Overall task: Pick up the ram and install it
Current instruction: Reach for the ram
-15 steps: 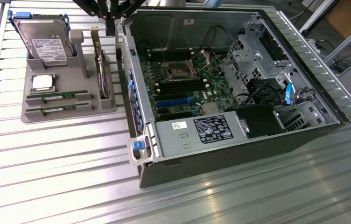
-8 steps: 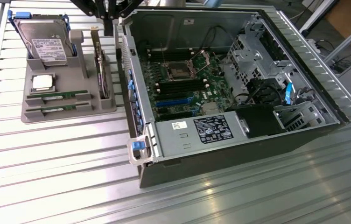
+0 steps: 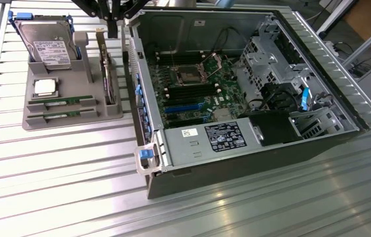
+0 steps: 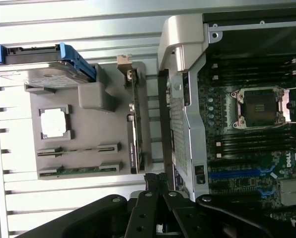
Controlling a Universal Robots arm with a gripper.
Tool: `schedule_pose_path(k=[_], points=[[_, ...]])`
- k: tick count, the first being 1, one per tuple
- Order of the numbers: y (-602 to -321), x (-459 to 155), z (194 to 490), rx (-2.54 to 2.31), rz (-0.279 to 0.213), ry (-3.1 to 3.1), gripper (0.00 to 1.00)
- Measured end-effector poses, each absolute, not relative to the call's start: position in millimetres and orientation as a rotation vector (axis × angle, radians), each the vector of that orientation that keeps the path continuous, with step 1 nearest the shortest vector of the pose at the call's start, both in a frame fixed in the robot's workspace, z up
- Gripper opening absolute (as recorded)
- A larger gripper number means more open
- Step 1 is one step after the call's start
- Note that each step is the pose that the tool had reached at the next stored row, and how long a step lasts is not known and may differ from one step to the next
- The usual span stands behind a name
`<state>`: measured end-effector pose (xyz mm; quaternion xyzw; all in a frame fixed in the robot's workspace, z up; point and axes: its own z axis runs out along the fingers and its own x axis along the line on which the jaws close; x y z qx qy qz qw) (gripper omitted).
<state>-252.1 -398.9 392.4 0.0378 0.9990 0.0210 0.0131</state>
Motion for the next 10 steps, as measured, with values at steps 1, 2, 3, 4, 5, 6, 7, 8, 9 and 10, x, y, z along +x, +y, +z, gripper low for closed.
schedule_pose_path(k=[1, 2, 3, 4, 5, 6, 7, 8, 9, 10], points=[[-398.9, -252.4, 392.4, 0.118, 0.065, 3.113, 0.1], [-398.9, -252.7, 392.4, 0.118, 0.065, 3.112, 0.1], [-398.9, -253.0, 392.4, 0.118, 0.065, 3.112, 0.1], [-398.9, -253.3, 392.4, 0.118, 0.065, 3.112, 0.1], [-398.9, -253.6, 392.4, 0.118, 0.065, 3.112, 0.1], [-398.9, -254.0, 392.4, 0.118, 0.065, 3.112, 0.1], [-399.0, -254.6, 392.4, 0.118, 0.065, 3.112, 0.1], [-398.9, -255.3, 392.4, 0.118, 0.065, 3.112, 0.1], [-399.0, -256.1, 392.4, 0.118, 0.065, 3.113, 0.1], [-399.0, -256.8, 392.4, 0.118, 0.065, 3.112, 0.1]])
